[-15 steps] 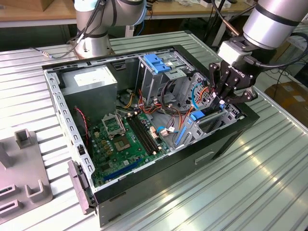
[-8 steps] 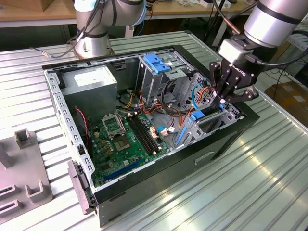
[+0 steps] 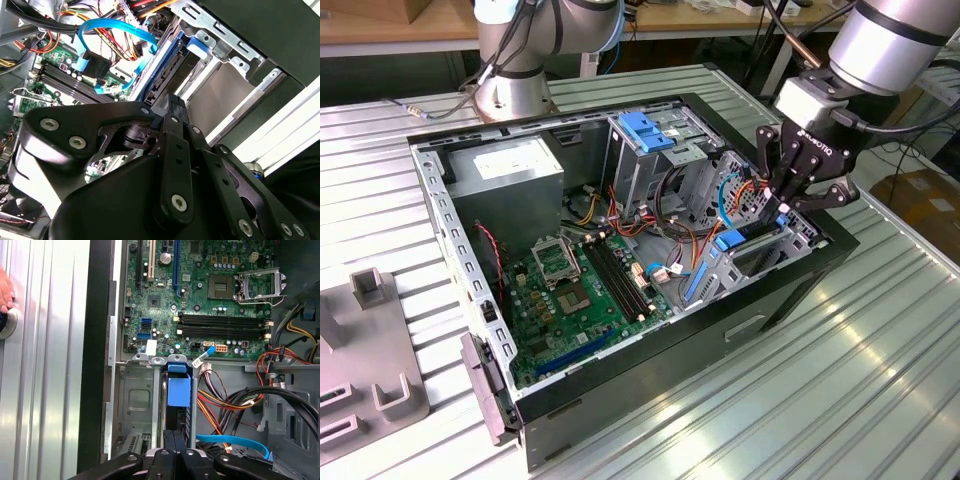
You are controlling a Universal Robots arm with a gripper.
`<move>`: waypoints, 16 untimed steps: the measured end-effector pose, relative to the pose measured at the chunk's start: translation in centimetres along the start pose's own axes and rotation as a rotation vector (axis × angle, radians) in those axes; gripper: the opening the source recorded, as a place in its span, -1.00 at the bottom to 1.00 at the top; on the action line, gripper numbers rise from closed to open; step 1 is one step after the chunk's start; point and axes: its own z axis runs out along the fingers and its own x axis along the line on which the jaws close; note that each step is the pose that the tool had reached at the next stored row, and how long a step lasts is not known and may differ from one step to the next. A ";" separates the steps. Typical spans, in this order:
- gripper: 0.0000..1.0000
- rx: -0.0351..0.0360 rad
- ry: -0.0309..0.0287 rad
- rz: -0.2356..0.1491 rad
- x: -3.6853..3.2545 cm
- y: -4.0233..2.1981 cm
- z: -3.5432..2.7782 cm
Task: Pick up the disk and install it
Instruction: 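Insert the first disk wire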
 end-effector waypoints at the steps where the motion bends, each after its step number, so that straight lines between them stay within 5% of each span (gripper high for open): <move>1: -0.80 0.0000 0.0000 0.000 0.00 0.00 -0.04; 16: -0.80 0.0000 0.0000 0.000 0.01 0.03 -0.76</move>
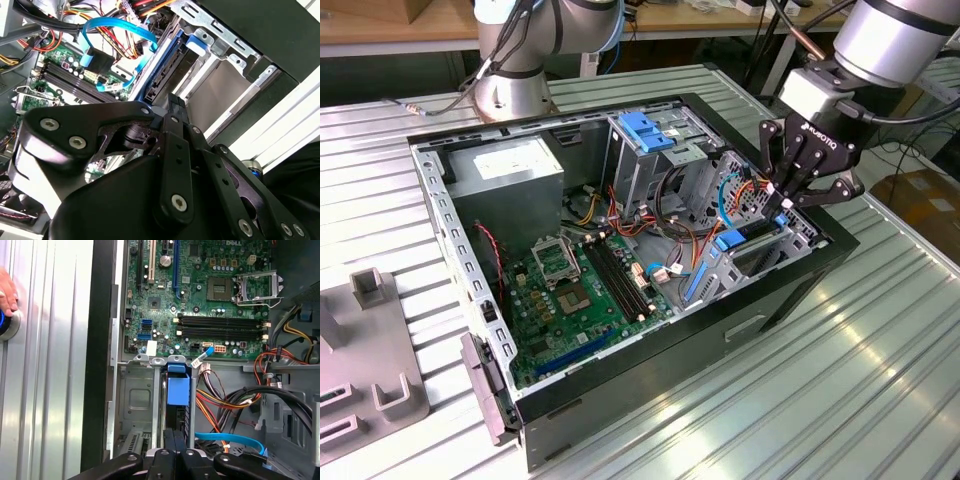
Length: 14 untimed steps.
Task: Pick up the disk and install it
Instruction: 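Insert the first disk wire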
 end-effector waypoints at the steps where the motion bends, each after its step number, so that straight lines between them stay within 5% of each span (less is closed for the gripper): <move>1: -0.80 0.0000 0.0000 0.000 0.00 0.00 -0.04; 14: -0.80 0.0000 0.0001 0.000 0.00 0.02 -0.64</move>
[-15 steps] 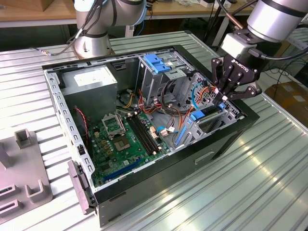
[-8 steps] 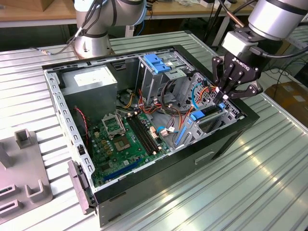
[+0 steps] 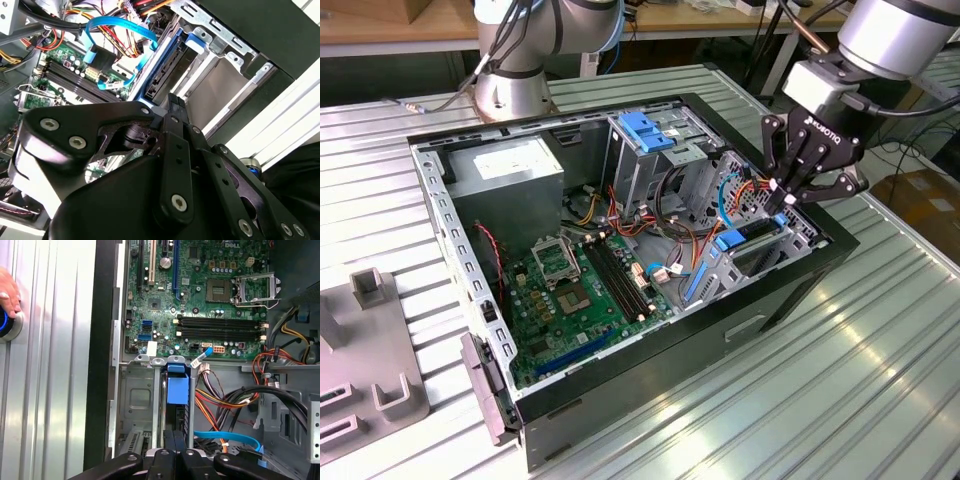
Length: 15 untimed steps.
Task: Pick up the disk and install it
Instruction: 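Insert the first disk wire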
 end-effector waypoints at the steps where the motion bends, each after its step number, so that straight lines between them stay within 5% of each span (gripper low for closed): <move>1: -0.80 0.0000 0.0000 0.000 0.00 0.00 -0.04; 15: -0.80 0.0000 0.0001 0.000 0.00 0.02 -0.67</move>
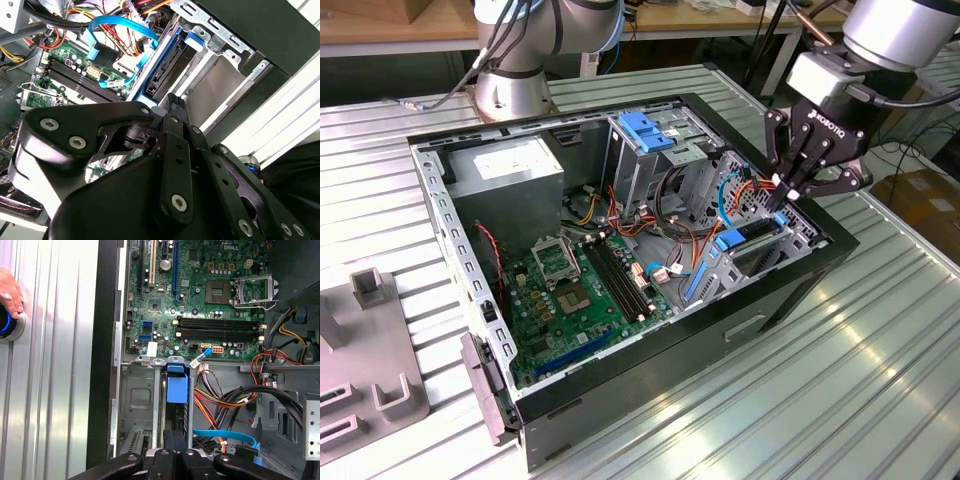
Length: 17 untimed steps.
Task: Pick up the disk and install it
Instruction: 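Insert the first disk wire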
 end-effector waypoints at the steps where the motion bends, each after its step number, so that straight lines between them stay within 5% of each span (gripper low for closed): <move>1: -0.80 0.0000 -0.0001 0.000 0.00 0.00 -0.04; 17: -0.80 0.0000 0.0001 0.000 0.01 0.03 -0.85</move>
